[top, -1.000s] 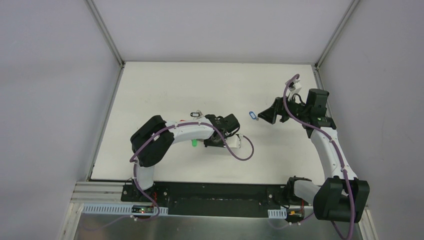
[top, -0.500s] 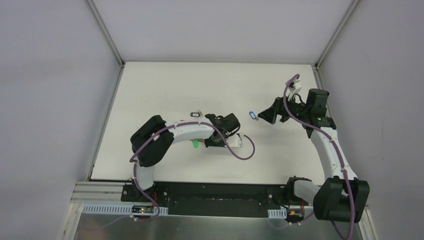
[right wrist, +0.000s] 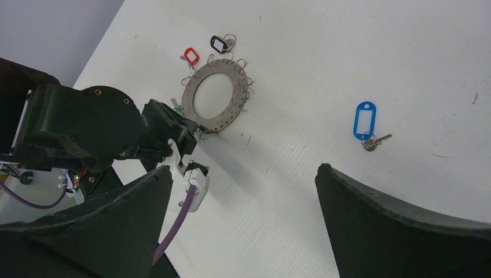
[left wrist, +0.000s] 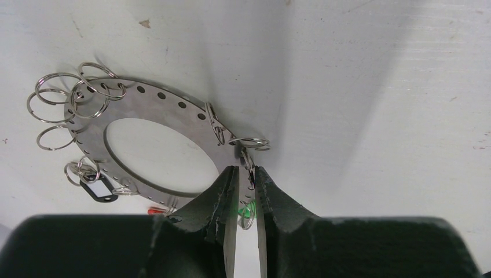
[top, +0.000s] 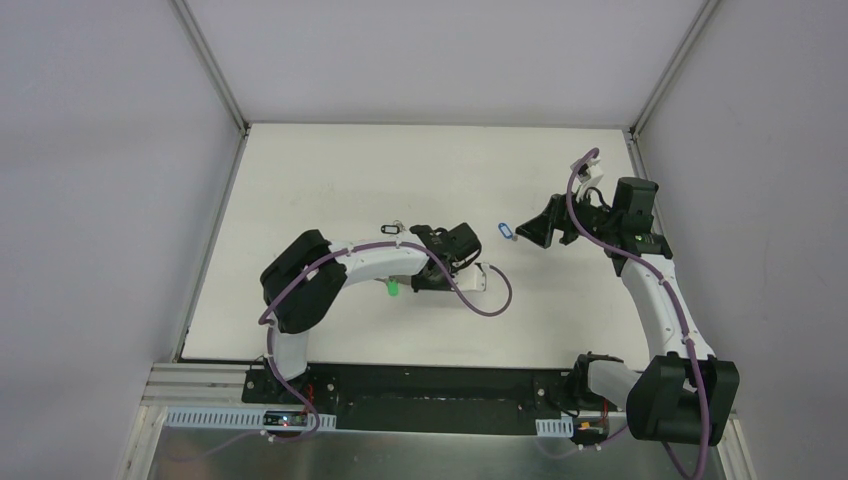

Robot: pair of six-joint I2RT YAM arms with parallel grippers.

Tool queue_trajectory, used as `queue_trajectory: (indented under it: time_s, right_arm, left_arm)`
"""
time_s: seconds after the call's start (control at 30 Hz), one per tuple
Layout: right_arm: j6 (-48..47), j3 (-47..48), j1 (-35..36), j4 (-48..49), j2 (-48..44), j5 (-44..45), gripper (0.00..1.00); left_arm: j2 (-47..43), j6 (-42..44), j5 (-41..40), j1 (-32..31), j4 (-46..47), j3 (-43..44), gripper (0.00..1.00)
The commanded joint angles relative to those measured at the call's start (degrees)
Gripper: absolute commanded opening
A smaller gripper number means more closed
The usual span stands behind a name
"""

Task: Put the keys on the keyring

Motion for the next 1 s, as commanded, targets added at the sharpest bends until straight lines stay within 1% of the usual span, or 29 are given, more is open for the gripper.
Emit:
queue_trajectory:
  time_s: [0.0,0.13,0.23,0.4,0.6,0.7,0.97]
  right_arm:
    - [0.1,-0.1,-0.4,1.2,-1.5,-1.8,0.98]
    - [0.1,-0.1,-0.4,1.2,-1.5,-1.8,0.98]
    - [0.1,-0.1,-0.4,1.2,-1.5,-1.7,0.98]
    - [0.0,-0.1,-0.4,1.2,-1.6,-1.6,0.98]
    - [0.1,-0.1,-0.5,1.2,-1.6,-1.8,0.98]
    - [0.2,0.0,-0.5,1.2,-1.7,-1.8,0.98]
    - [0.7,1.1,-0.5,1.0,-2.4,-3.1,0.98]
  left_arm:
    - [-2.2,-1.0,0.7,0.4,-0.7,1.7,0.18]
    - [-2.0,-1.1,0.9,0.4,-0.7,1.7,0.16]
    - [-2.0,-1.3,1.6,0.5,-1.0,1.8,0.12]
    - [-2.6,-2.0,3.2,0.4,-1.9,2.0,0.00]
    - [-4.7,-2.8,4.2,0.7,-1.5,0.7,0.00]
    - [-6.7,-3.9,6.1,1.4,-1.3,0.2,0.00]
    - [-14.7,-7.5,17.2,4.8,-1.1,-0.3,0.00]
